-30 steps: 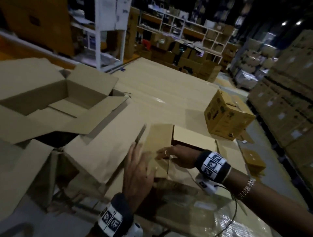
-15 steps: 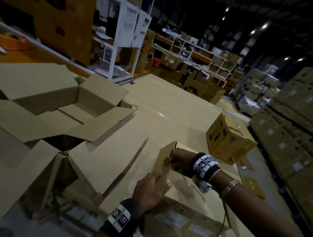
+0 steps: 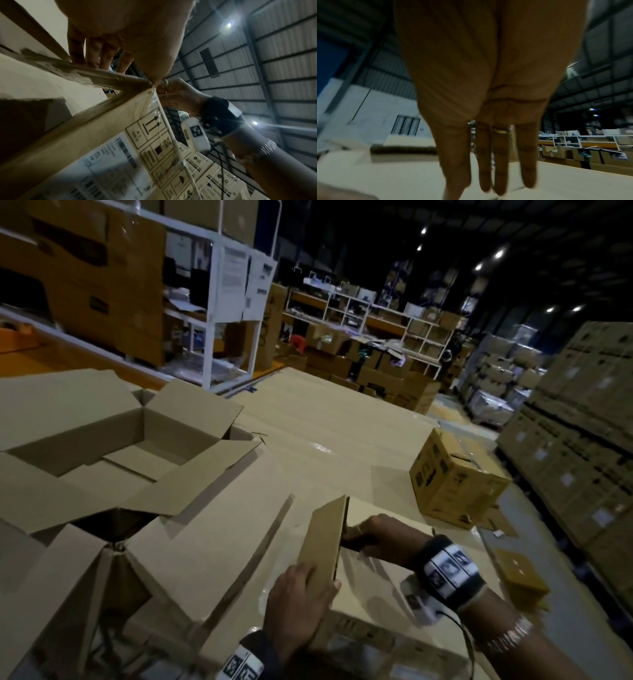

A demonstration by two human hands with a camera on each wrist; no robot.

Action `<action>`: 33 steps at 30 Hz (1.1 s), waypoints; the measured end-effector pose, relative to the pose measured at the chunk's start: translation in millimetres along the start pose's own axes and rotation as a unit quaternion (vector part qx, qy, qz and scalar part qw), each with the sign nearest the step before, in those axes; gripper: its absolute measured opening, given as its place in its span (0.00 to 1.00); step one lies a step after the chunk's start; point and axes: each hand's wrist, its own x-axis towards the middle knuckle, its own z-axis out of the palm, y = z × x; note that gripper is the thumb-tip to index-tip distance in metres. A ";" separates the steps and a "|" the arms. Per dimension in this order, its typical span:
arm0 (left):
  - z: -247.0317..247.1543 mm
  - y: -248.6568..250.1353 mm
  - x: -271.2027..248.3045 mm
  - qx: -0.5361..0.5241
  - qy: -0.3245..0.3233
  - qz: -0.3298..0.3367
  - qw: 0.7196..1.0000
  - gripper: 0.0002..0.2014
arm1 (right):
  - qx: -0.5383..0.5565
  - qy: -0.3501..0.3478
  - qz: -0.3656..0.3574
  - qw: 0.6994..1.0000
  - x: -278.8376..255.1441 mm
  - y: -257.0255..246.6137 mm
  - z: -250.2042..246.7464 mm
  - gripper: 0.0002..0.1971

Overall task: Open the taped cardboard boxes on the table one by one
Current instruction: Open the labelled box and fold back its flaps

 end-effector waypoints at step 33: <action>12.3 9.4 8.4 0.077 -0.144 0.284 0.945 0.15 | 0.199 0.210 0.195 0.937 -196.0 -80.6 127.0 0.28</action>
